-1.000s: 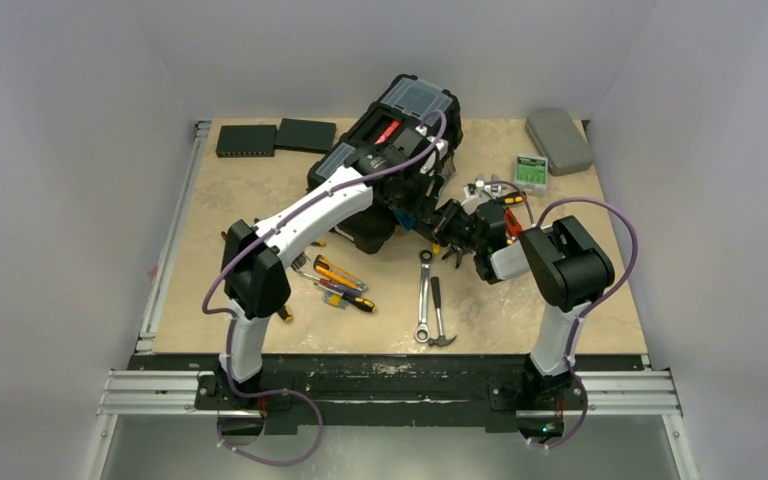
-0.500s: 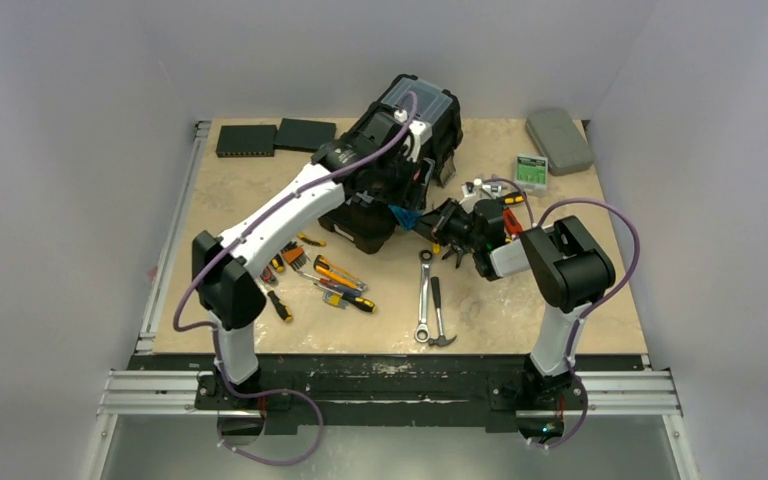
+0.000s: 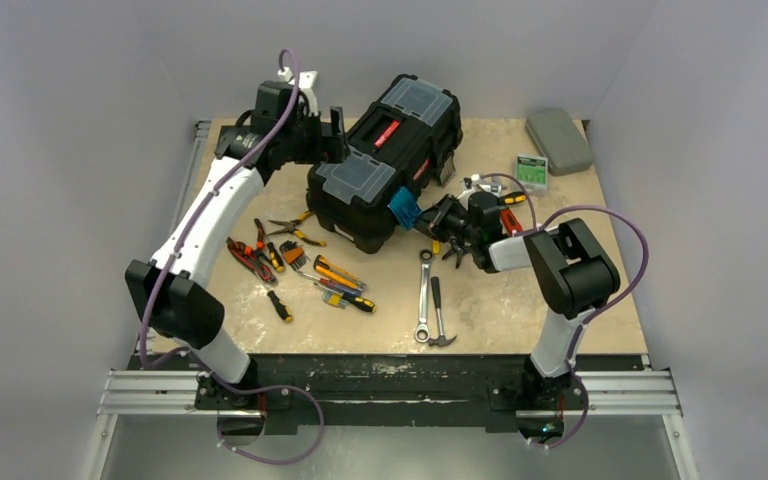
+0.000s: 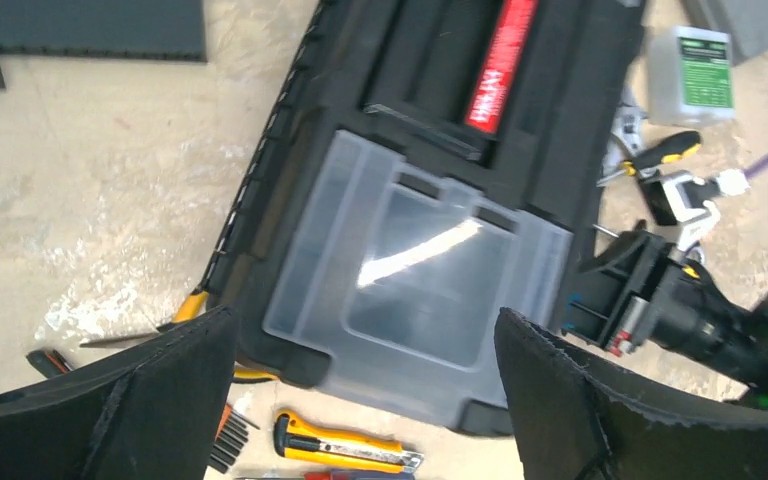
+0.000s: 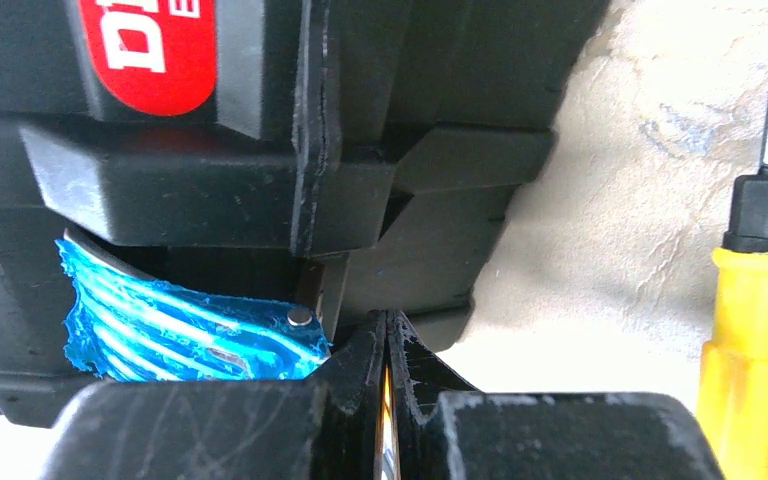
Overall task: Pack the tool kit
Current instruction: Open the toolbox at the center of the board.
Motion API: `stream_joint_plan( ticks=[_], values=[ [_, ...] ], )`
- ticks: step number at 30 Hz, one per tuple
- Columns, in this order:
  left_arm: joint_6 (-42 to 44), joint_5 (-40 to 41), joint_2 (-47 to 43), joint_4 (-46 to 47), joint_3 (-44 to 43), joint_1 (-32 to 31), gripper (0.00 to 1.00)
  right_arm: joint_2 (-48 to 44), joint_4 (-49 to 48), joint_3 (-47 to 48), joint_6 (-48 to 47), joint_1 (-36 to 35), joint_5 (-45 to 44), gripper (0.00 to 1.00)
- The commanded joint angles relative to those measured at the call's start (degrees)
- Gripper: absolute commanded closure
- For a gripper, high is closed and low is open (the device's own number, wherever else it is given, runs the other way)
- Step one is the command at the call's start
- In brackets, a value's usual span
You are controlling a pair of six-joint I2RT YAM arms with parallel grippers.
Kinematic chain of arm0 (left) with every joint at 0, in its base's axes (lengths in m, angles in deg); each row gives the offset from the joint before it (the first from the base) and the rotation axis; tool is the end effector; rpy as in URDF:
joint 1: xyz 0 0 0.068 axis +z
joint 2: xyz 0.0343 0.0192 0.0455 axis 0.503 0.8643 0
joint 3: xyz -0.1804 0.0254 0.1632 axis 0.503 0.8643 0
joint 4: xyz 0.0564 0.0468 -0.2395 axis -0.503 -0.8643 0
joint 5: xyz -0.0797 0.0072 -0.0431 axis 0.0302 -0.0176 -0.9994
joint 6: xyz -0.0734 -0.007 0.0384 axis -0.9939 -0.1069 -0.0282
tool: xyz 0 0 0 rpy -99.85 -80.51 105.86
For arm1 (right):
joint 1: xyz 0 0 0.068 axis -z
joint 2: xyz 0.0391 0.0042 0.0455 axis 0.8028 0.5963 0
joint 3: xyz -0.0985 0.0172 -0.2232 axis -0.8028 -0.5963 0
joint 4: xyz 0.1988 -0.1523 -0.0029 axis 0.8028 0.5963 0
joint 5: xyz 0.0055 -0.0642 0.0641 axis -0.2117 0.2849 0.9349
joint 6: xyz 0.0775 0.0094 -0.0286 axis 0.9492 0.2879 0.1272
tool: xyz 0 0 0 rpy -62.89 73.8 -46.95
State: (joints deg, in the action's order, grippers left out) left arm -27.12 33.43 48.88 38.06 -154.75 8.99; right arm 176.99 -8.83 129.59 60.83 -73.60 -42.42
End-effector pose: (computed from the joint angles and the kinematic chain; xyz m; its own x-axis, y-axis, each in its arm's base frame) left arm 0.3500 -0.1397 0.3556 -0.6239 -0.1059 -0.7743 0.2090 0.9321 -0.2958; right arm 0.3396 0.1596 0.1186 -0.7641 0.5883 -0.2648 -0.0285 0.3794 0.9248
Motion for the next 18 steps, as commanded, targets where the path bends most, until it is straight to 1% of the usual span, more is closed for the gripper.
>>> stream_joint_plan(
  ticks=[1, 5, 7, 9, 10, 13, 14, 16, 18],
  values=[
    [-4.02, -9.79, 3.77, 9.23, 4.3, 5.93, 0.05, 1.48, -3.28, 0.6, 0.18, -0.18, 0.0, 1.0],
    [-7.85, -20.99, 7.28, 16.65, 7.85, 10.45, 0.09, 2.31, -3.29, 1.51, 0.34, -0.39, 0.22, 1.0],
    [-8.65, -24.14, 8.47, 19.56, 9.41, 11.18, 0.11, 2.23, -1.28, 3.51, 1.09, -0.8, 0.49, 1.0],
    [-8.83, -25.93, 9.87, 20.52, 9.7, 11.19, 0.15, 0.71, 0.84, 8.12, 3.15, -1.95, 2.04, 1.0],
    [-8.96, -26.96, 10.62, 20.92, 9.74, 11.19, 0.18, -1.26, 5.32, 10.46, 2.16, -2.74, 1.95, 1.0],
    [-10.49, -30.64, 12.64, 23.24, 10.42, 11.12, 0.25, -8.42, 17.71, 17.8, -5.24, -5.16, -0.22, 1.0],
    [-10.82, -31.24, 13.1, 23.65, 10.78, 10.92, 0.28, -10.7, 20.22, 19.07, -7.14, -5.75, -1.25, 1.0],
    [-10.63, -31.12, 13.33, 24.1, 11.49, 10.26, 0.31, -14.15, 21.52, 19.25, -9.14, -6.04, -2.14, 1.0],
    [-10.29, -30.36, 13.1, 24.17, 12.5, 9.4, 0.32, -16.84, 20.07, 17.3, -9.08, -5.81, -1.61, 1.0]
  ],
)
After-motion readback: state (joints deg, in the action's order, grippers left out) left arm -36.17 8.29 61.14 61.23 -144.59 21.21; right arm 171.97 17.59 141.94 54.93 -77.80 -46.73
